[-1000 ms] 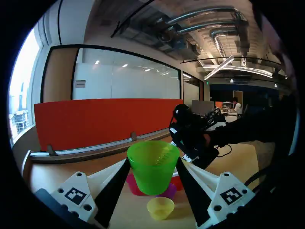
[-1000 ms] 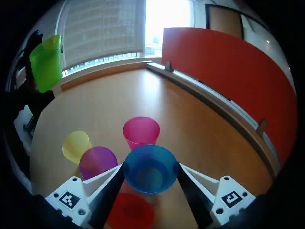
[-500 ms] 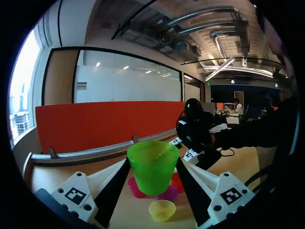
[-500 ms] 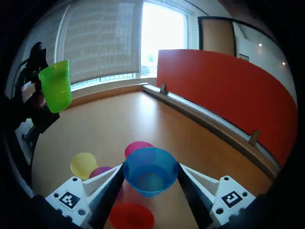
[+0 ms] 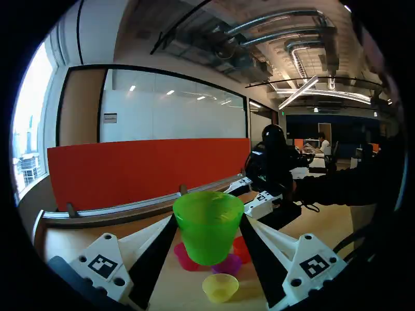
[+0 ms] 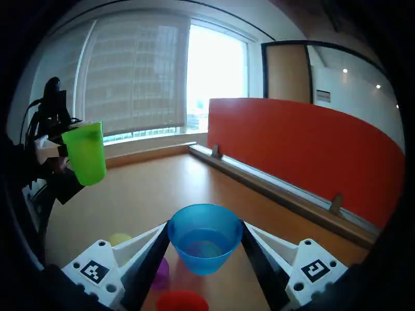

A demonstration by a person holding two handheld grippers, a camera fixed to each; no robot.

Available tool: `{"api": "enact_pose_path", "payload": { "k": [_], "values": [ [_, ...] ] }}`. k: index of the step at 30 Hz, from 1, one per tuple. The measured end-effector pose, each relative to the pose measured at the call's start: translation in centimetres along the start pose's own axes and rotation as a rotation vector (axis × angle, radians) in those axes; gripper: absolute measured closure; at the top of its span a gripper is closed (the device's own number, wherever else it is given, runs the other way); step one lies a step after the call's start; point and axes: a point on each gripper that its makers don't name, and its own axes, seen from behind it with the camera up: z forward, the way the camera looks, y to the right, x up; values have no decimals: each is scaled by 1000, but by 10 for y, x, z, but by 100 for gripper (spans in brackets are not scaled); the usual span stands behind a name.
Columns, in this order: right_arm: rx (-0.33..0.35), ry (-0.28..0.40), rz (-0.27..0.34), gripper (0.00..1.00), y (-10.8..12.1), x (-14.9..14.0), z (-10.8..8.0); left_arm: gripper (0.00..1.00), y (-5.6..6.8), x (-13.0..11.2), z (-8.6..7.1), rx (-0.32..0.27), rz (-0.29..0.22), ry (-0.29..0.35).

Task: Pour water

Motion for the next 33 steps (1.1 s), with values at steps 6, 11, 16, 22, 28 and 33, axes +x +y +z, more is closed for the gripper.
{"api": "enact_pose_path", "payload": {
  "k": [6,11,16,22,28,33],
  "values": [
    [-4,65,-4,6,-2,19,-3,15,-2,1,3,2,-2,-5],
    [-4,123,-4,6,-2,39,-7,15,-4,1,5,9,-3,-6],
    [-7,155,-11,6,-3,53,-9,15,-6,2,6,12,-3,-11],
    [1,178,-8,6,-5,62,-11,15,-7,3,8,13,-10,-11],
    [-3,180,-18,6,-3,65,-13,15,-7,4,8,15,-10,-10],
    [-4,190,-53,6,-6,73,-17,15,-6,5,9,9,-11,-8]
  ]
}}
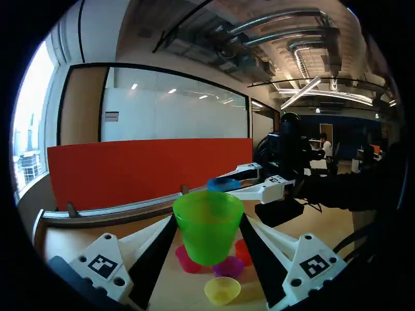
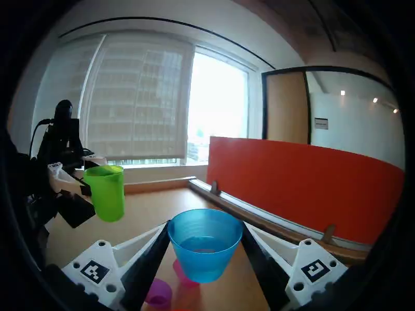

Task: Pour water

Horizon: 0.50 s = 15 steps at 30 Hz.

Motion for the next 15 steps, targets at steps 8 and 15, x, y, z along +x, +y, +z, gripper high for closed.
{"api": "enact_pose_path", "payload": {
  "k": [8,15],
  "values": [
    [1,8,-86,6,-4,12,-1,15,3,-1,1,-3,5,-5],
    [9,14,-137,6,-10,24,-4,15,2,-1,1,-2,5,-6]
  ]
}}
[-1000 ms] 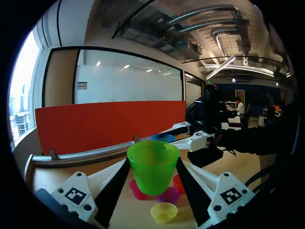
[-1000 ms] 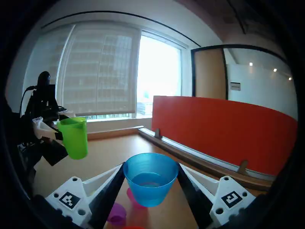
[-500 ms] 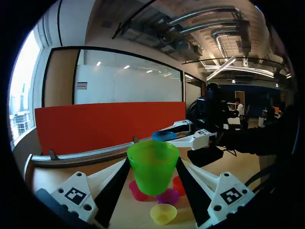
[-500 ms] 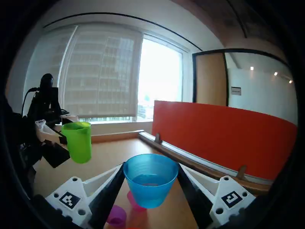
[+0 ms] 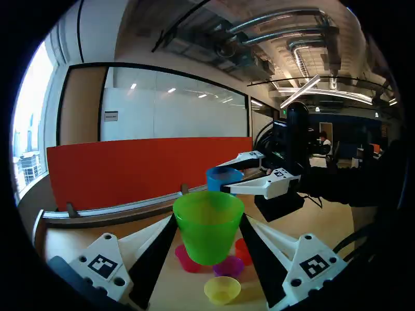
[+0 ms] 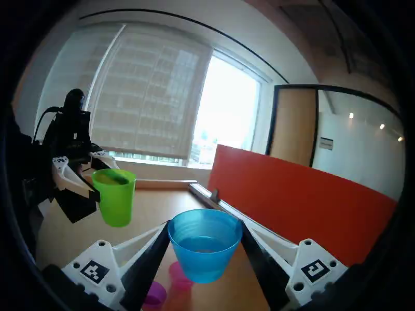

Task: Pour water

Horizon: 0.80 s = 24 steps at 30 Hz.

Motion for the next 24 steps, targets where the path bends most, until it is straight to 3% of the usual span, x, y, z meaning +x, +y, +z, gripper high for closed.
{"api": "enact_pose_path", "payload": {
  "k": [24],
  "values": [
    [26,14,-217,6,-7,48,-2,15,4,-4,5,-9,5,-10]
  ]
}}
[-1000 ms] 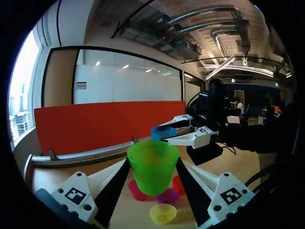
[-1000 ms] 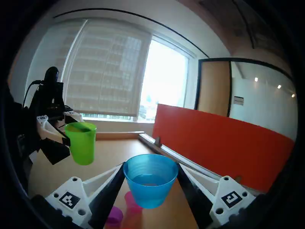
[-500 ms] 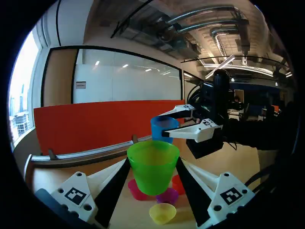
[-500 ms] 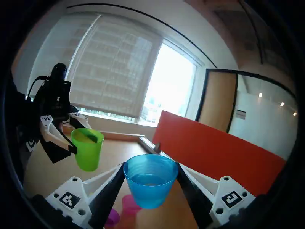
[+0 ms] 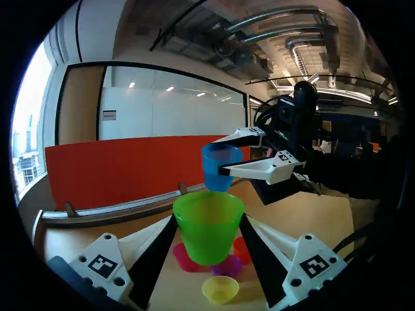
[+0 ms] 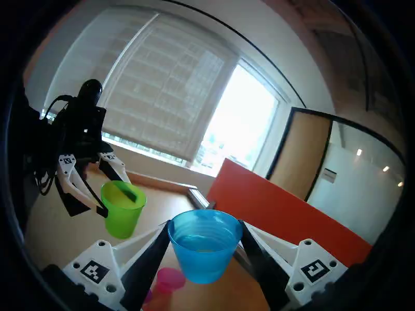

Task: Pour water

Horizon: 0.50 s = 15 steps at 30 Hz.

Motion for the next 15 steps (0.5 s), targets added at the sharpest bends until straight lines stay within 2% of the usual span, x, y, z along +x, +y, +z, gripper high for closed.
{"api": "enact_pose_path", "payload": {
  "k": [15],
  "values": [
    [29,7,-122,6,-3,24,5,15,2,-2,3,-6,3,-3]
  ]
}}
